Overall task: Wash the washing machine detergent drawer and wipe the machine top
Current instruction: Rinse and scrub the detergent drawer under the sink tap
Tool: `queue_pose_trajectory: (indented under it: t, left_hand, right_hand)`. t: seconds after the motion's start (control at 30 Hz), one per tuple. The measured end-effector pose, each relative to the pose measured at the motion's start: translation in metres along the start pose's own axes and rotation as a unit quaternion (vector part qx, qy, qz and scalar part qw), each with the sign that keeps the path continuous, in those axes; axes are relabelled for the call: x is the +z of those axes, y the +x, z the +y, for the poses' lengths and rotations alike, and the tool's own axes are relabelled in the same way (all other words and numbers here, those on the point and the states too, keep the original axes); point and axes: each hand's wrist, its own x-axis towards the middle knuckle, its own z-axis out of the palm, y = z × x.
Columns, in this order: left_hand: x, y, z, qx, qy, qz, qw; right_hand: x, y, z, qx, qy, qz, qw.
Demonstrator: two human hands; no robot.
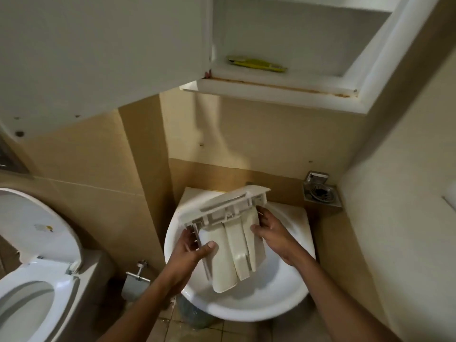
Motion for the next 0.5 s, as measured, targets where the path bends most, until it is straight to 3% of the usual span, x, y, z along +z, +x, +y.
queue_pose_trajectory:
  t: [0.1, 0.23, 0.3, 0.4, 0.5]
  left_hand:
    - [0.018, -0.008, -0.010, 0.021, 0.031, 0.002, 0.999]
    - [0.040, -0.021, -0.028, 0.023, -0.015, 0.005, 1.000]
    - [0.040, -0.026, -0.035, -0.022, -0.105, -0.014, 0.994]
    - [0.022, -0.025, -0.062, -0.090, -0.310, -0.022, 0.946]
    - [0.004, -0.013, -0.086, -0.082, -0.336, 0.014, 0.938]
  right_hand:
    - [-0.001, 0.002, -0.001, -0.005, -0.019, -0.008, 1.000]
    - [-0.006, 0.016, -0.025, -0.006, -0.086, -0.035, 0.996]
    - [-0.010, 0.029, -0.038, 0.011, -0.113, -0.084, 0.990]
    - [-0.009, 0.050, -0.052, 0.048, -0.106, -0.143, 0.983]
    - [0.004, 0.074, -0.055, 0.032, -0.148, -0.176, 0.973]
